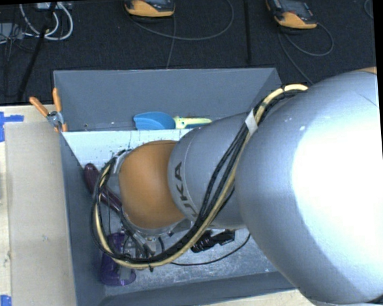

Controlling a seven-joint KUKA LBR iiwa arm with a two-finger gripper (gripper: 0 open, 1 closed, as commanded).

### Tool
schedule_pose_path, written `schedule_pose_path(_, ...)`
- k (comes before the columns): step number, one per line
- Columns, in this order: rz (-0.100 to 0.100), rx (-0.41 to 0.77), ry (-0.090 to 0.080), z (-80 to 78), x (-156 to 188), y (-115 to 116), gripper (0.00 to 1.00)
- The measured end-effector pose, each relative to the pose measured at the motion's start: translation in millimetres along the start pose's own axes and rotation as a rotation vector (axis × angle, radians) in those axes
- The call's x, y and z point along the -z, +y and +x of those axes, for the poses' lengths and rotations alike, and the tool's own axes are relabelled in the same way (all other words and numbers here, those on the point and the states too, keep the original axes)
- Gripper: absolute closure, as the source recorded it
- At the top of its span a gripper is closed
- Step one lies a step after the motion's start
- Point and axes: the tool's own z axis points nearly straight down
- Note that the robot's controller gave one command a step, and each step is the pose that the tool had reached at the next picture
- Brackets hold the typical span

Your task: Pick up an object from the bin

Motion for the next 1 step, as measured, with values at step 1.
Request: schedule_pose_path(1, -0.001, 0.001, 0.005, 0.5, 20.0, 0.8, 1.0)
